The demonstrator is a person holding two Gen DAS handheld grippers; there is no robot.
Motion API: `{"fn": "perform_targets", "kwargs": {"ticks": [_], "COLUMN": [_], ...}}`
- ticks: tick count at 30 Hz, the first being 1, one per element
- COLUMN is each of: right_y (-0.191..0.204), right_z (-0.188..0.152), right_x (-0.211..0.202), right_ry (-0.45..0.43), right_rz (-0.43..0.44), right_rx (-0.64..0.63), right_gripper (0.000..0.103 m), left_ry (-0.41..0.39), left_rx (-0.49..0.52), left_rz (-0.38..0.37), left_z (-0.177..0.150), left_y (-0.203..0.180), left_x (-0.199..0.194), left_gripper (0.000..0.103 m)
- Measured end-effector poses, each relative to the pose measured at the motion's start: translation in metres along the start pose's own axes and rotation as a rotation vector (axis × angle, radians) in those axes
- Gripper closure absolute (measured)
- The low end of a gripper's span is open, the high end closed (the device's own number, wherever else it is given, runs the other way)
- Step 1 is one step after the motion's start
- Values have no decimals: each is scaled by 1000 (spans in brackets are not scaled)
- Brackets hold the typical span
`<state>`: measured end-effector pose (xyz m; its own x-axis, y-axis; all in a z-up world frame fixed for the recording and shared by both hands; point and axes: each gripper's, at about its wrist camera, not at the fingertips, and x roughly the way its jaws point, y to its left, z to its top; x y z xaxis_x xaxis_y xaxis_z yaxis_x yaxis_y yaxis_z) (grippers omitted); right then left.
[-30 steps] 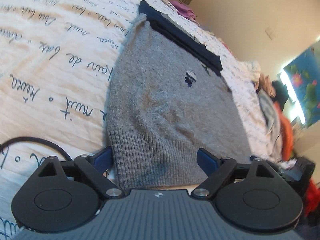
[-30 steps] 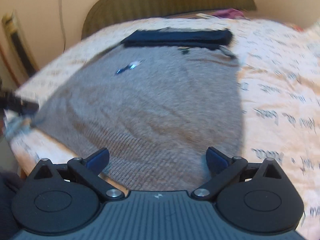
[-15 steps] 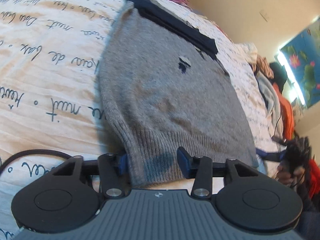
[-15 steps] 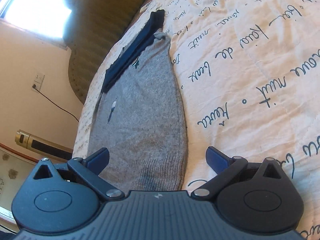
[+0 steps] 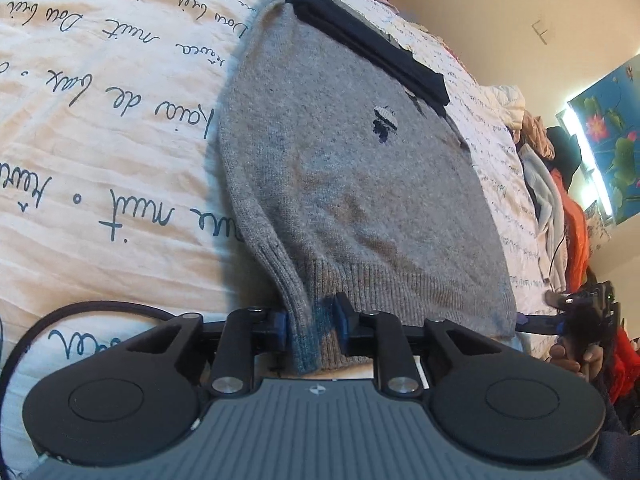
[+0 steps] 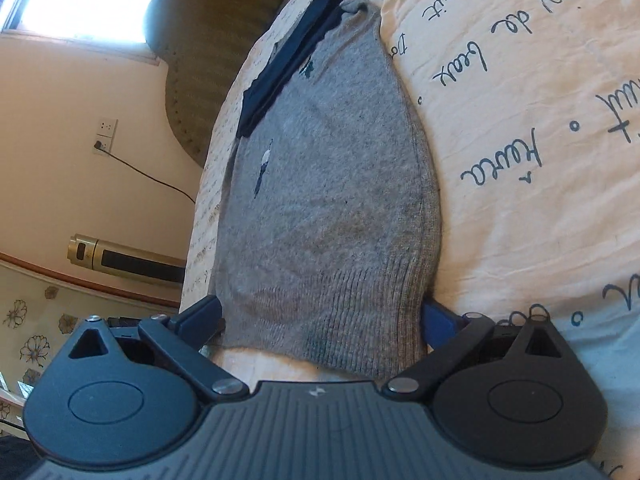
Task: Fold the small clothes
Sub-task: 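Grasp the sweater hem with both grippers and lift it toward the collar, then fold the grey hem over onto the navy collar band with both grippers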
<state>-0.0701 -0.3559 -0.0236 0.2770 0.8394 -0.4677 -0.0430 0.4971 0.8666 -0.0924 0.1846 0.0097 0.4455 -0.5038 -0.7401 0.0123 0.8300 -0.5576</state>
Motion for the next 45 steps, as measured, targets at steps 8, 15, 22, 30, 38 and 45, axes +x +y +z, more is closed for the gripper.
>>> {"fn": "perform_targets", "kwargs": {"ticks": [8,15,22,30,38,45], "right_y": [-20,-29,-21,-22,-29,-4], "right_z": [3,25,9,2,-1,-4], "right_x": [-31,-18,-1,2,5,-7], "right_ry": [-109,-133,-5,-1,20,-40], "right_rz": [-57,-53,3,26,-25,25], "right_rx": [59,78,43,58,63,-15], "right_gripper": [71,60,61,65,99,99], "left_ry": [-11,-7,-24,-15,-8,-90], "left_rx": [-60,-62,-93,-113,-106,-32], "left_rz": [-43,-52,-79,-121,-55,-120], "left_z": [-3,6,0,5,0,3], "left_y": [8,5,12,12,16,-2], "left_x": [-3,4,1,4,-1,-34], "left_gripper": [70,67,66,56,97,97]}}
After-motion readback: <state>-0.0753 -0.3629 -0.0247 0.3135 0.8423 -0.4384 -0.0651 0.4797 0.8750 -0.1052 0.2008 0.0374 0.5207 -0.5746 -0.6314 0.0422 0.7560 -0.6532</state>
